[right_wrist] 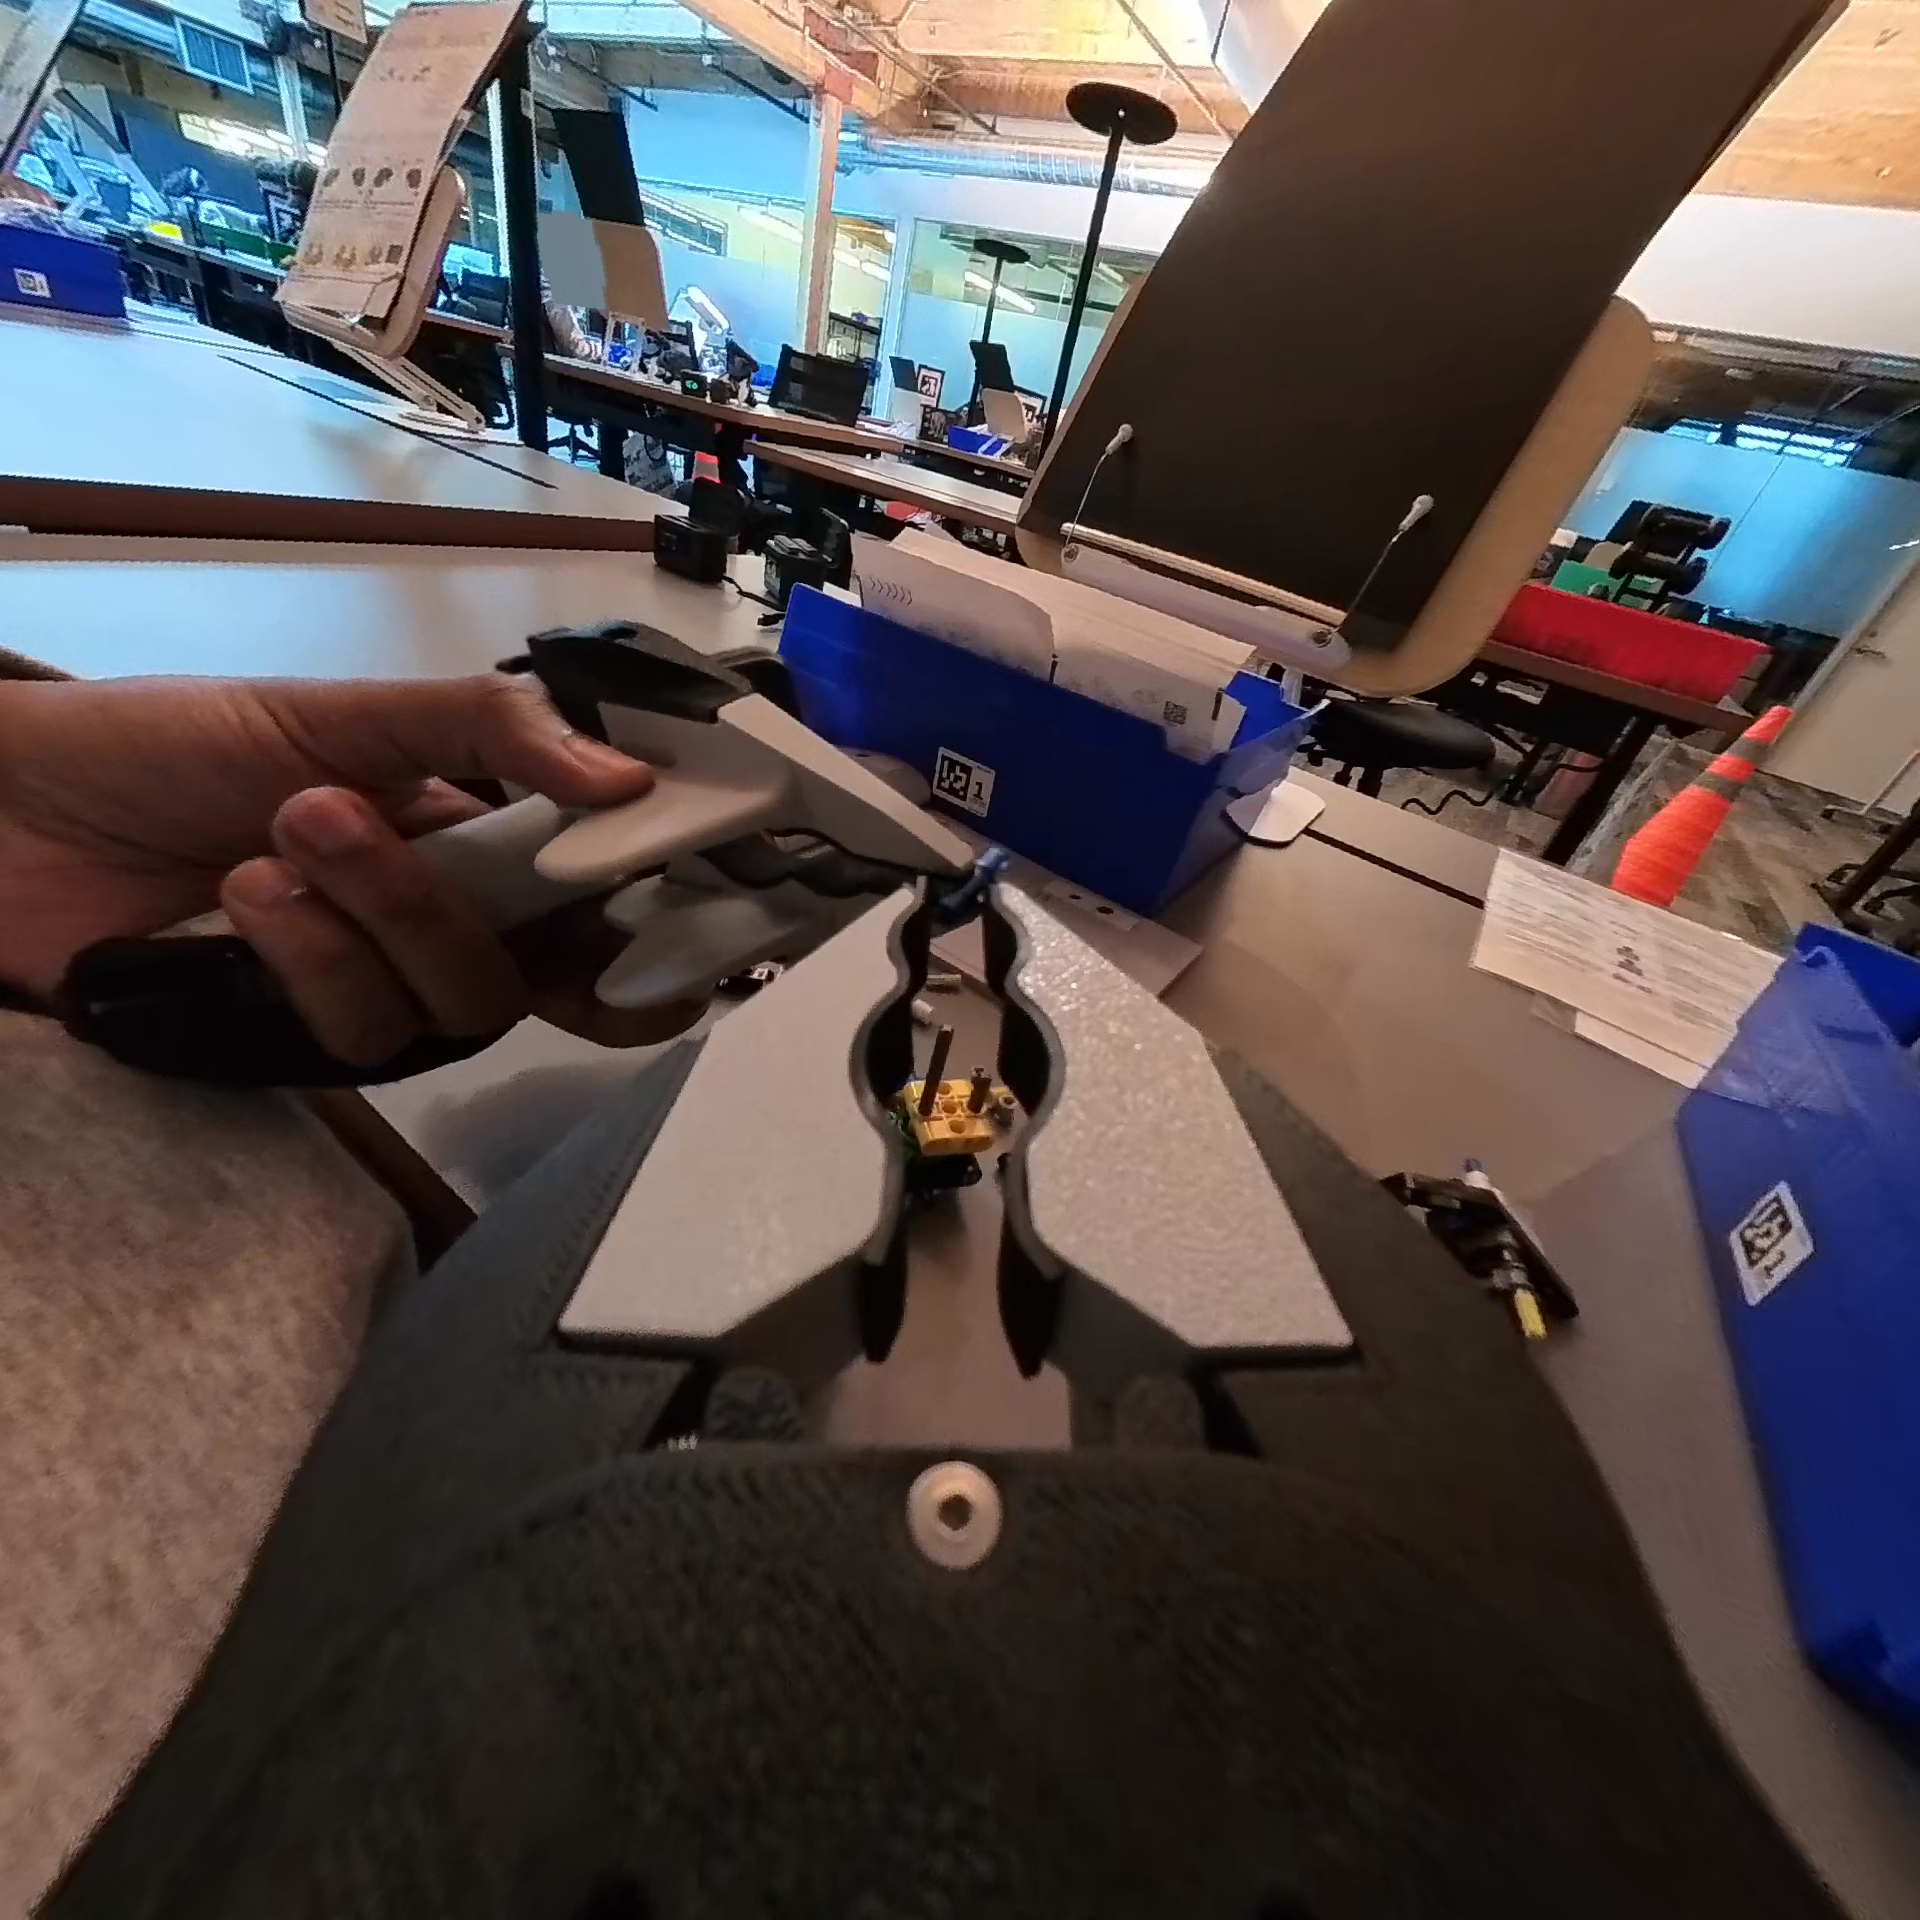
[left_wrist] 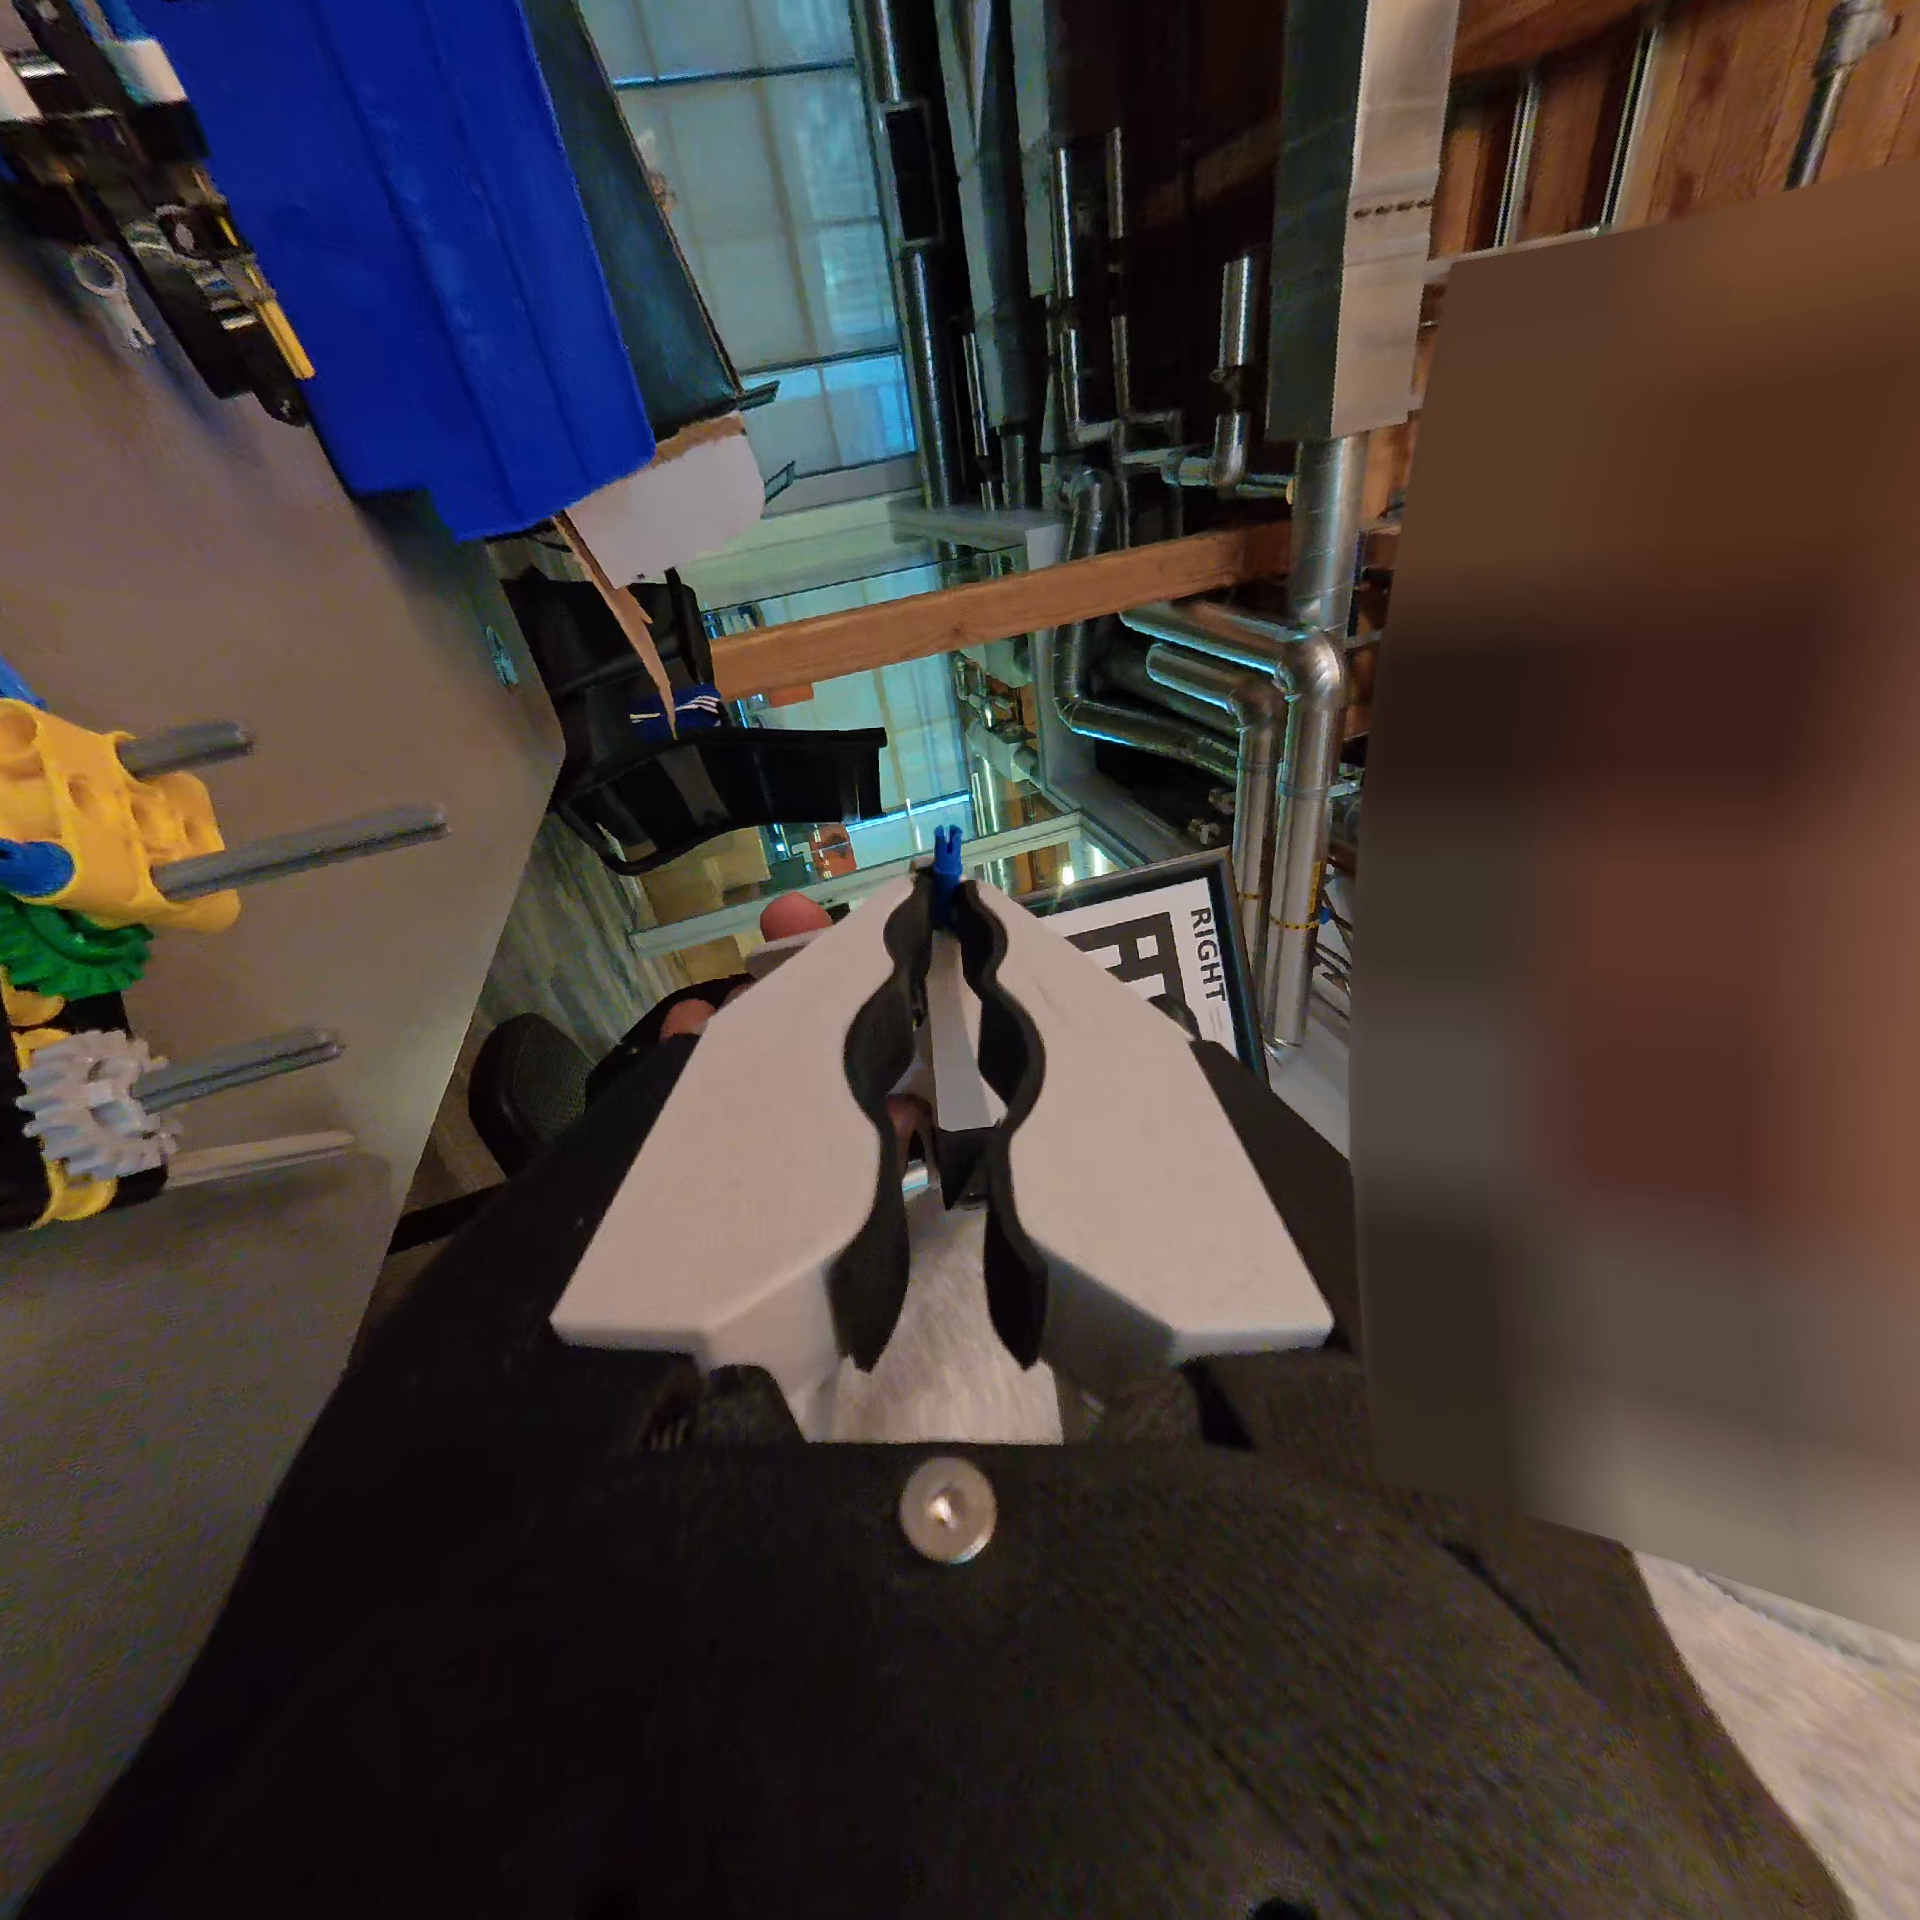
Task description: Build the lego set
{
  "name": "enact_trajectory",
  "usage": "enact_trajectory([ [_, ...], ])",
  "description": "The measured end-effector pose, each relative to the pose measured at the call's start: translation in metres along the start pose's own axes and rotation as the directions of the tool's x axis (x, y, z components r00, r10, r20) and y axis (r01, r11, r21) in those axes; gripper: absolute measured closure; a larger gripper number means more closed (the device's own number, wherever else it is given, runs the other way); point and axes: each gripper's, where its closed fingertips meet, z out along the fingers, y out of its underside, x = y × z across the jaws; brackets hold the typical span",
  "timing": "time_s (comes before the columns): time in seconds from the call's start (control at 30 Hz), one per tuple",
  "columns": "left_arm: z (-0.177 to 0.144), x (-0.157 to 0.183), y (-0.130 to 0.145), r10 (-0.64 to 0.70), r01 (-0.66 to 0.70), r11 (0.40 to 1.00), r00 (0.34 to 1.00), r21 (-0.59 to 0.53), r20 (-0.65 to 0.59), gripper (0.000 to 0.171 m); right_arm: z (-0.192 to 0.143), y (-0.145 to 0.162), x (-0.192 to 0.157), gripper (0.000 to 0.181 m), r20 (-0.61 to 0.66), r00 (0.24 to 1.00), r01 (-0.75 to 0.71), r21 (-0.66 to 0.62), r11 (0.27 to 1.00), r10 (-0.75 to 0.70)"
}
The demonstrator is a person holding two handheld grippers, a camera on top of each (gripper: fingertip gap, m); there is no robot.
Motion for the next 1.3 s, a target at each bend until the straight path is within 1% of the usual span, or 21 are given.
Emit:
enact_trajectory([
  [0.03, -0.001, 0.000, 0.000, -0.004, 0.004, 1.000, 1.000, -0.004, -0.005, 0.168, 0.000, 0.001, 0.000, 0.174, 0.002, 1.000, 0.003, -0.005, 1.000, -0.003],
  [0.1, -0.003, 0.000, -0.001, -0.005, 0.005, 1.000, 1.000, -0.012, -0.014, 0.162, 0.002, 0.003, -0.001, 0.175, 0.005, 1.000, 0.007, -0.018, 1.000, -0.007],
  [0.17, -0.007, -0.003, -0.005, 0.006, -0.006, 1.000, 1.000, -0.001, 0.008, 0.158, 0.002, 0.004, -0.002, 0.179, 0.012, 1.000, 0.006, -0.016, 1.000, -0.006],
  [0.2, -0.009, -0.004, -0.008, 0.015, -0.015, 1.000, 1.000, 0.013, 0.016, 0.160, 0.002, 0.003, -0.002, 0.179, 0.020, 1.000, -0.001, -0.006, 1.000, 0.002],
  [0.23, -0.011, -0.001, -0.008, 0.027, -0.027, 1.000, 1.000, 0.002, -0.003, 0.169, 0.002, 0.003, -0.003, 0.179, 0.030, 0.999, -0.010, -0.003, 1.000, 0.011],
  [0.4, -0.015, -0.004, -0.009, 0.089, -0.088, 0.996, 0.995, -0.020, 0.054, 0.169, 0.005, 0.006, -0.006, 0.178, 0.059, 0.998, -0.034, -0.010, 0.999, 0.034],
  [0.63, -0.019, -0.008, -0.007, 0.071, -0.069, 0.997, 0.996, -0.032, 0.057, 0.170, 0.005, 0.007, -0.010, 0.178, 0.138, 0.983, -0.128, 0.016, 0.992, 0.124],
  [0.7, -0.021, -0.011, -0.007, 0.068, -0.066, 0.997, 0.995, -0.032, 0.068, 0.171, 0.006, 0.009, -0.011, 0.179, 0.150, 0.979, -0.136, 0.001, 0.991, 0.135],
  [0.87, -0.024, -0.021, -0.008, 0.094, -0.090, 0.995, 0.987, -0.035, 0.132, 0.170, 0.008, 0.020, -0.011, 0.179, 0.169, 0.972, -0.157, -0.061, 0.986, 0.165],
  [0.9, -0.026, -0.025, -0.011, 0.119, -0.116, 0.993, 0.979, -0.030, 0.166, 0.168, 0.009, 0.023, -0.010, 0.179, 0.169, 0.970, -0.164, -0.076, 0.984, 0.175],
  [0.93, -0.028, -0.029, -0.014, 0.160, -0.159, 0.987, 0.965, -0.024, 0.209, 0.160, 0.009, 0.026, -0.007, 0.179, 0.160, 0.970, -0.171, -0.089, 0.981, 0.184],
  [0.97, -0.032, -0.033, -0.018, 0.215, -0.215, 0.976, 0.941, -0.029, 0.263, 0.151, 0.010, 0.031, -0.003, 0.179, 0.148, 0.970, -0.178, -0.108, 0.978, 0.193],
  [1.0, -0.037, -0.039, -0.022, 0.284, -0.284, 0.958, 0.901, -0.048, 0.328, 0.144, 0.011, 0.039, 0.000, 0.179, 0.138, 0.969, -0.184, -0.145, 0.972, 0.204],
  [1.03, -0.042, -0.046, -0.027, 0.361, -0.361, 0.929, 0.839, -0.080, 0.407, 0.136, 0.012, 0.049, 0.002, 0.179, 0.128, 0.968, -0.188, -0.193, 0.963, 0.215],
  [1.07, -0.048, -0.053, -0.031, 0.438, -0.435, 0.892, 0.758, -0.126, 0.483, 0.132, 0.013, 0.060, 0.004, 0.179, 0.118, 0.968, -0.188, -0.245, 0.951, 0.222],
  [1.13, -0.057, -0.064, -0.037, 0.557, -0.538, 0.812, 0.599, -0.225, 0.575, 0.120, 0.014, 0.079, 0.004, 0.179, 0.118, 0.966, -0.179, -0.336, 0.925, 0.230],
  [1.17, -0.060, -0.068, -0.038, 0.593, -0.561, 0.783, 0.540, -0.270, 0.598, 0.116, 0.014, 0.086, 0.003, 0.179, 0.125, 0.966, -0.166, -0.367, 0.915, 0.225],
  [1.2, -0.060, -0.072, -0.037, 0.617, -0.569, 0.763, 0.500, -0.306, 0.608, 0.113, 0.015, 0.091, 0.002, 0.179, 0.133, 0.967, -0.150, -0.392, 0.908, 0.218],
  [1.27, -0.060, -0.080, -0.032, 0.652, -0.562, 0.737, 0.448, -0.375, 0.612, 0.111, 0.015, 0.099, 0.001, 0.178, 0.142, 0.967, -0.134, -0.423, 0.896, 0.212],
  [1.3, -0.060, -0.085, -0.028, 0.670, -0.546, 0.725, 0.422, -0.419, 0.611, 0.116, 0.015, 0.100, 0.000, 0.179, 0.145, 0.965, -0.138, -0.429, 0.893, 0.219],
])
